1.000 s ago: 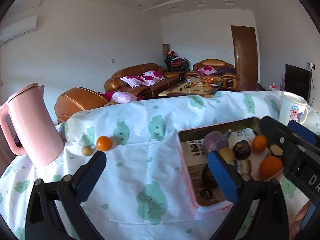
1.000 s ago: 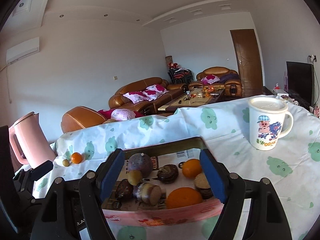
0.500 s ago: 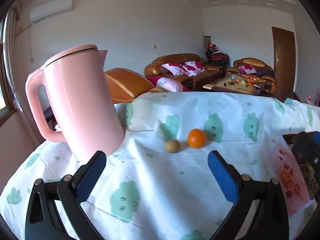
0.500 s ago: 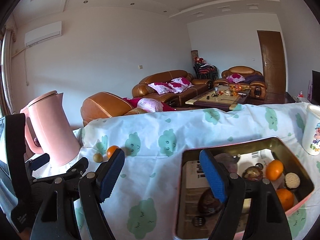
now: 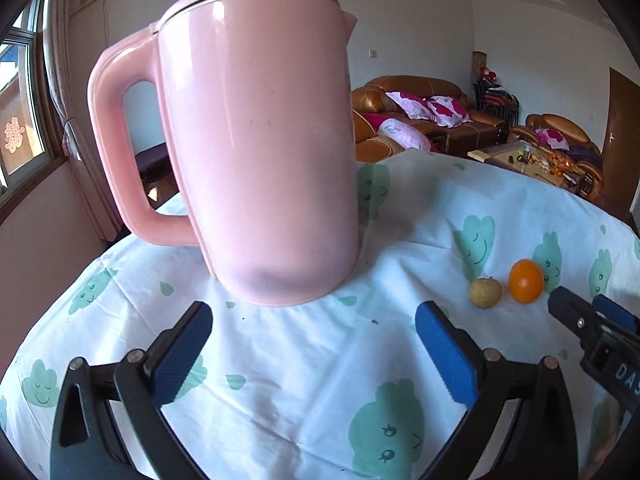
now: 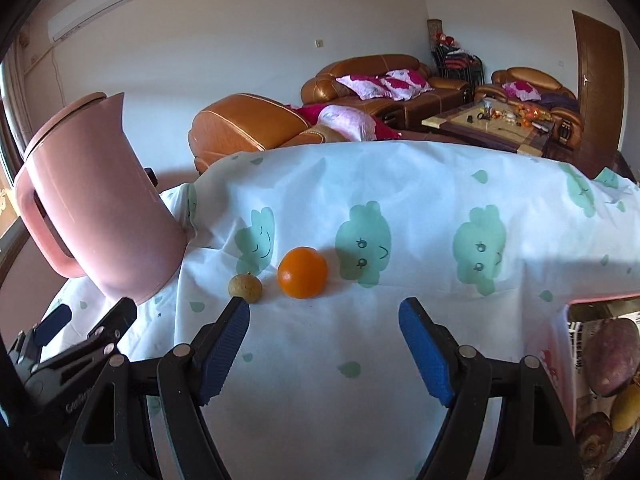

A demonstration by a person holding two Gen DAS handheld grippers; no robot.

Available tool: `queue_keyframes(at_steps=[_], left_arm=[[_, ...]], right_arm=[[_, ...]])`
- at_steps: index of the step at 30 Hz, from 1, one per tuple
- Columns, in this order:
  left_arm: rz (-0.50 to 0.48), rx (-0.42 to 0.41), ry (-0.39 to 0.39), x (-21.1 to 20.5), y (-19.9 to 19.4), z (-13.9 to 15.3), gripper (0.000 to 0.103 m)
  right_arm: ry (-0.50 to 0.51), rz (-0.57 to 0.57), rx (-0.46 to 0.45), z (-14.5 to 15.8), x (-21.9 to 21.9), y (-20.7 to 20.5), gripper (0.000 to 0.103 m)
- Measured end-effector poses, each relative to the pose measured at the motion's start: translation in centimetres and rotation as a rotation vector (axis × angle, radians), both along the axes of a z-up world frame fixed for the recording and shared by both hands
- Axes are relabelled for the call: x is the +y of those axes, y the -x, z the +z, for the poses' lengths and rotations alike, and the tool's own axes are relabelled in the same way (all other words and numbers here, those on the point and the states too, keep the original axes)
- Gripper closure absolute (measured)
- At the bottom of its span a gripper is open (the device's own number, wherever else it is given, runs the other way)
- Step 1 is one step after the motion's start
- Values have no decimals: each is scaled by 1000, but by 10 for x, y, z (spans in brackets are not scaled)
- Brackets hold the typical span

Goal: Organize fruits
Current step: 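Grasp the last small orange with the right tool while the left tool grasps the last brown fruit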

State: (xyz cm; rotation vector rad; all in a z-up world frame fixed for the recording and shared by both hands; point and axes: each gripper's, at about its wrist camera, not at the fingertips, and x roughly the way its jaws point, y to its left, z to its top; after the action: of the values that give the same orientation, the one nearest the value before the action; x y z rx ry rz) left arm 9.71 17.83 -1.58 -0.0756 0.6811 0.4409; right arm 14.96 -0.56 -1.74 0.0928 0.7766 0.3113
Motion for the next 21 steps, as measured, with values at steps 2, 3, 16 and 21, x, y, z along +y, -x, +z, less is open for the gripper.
queue_keyframes(at_steps=[2,3,16,21], left_arm=[[-6,13,1,-1,-2,-3,0],[-12,18,0,-3,-3,-4,0],[-17,45,17,-1,-12,-8,0],[-56,24,2,-4,-7,-4,0]], right_arm=[[10,0,36,-2,9,-17,24],[13,1,53,-5,13,-24,25],[81,23,117,-20,28,-49,66],[23,27,95,-15,7,-17,66]])
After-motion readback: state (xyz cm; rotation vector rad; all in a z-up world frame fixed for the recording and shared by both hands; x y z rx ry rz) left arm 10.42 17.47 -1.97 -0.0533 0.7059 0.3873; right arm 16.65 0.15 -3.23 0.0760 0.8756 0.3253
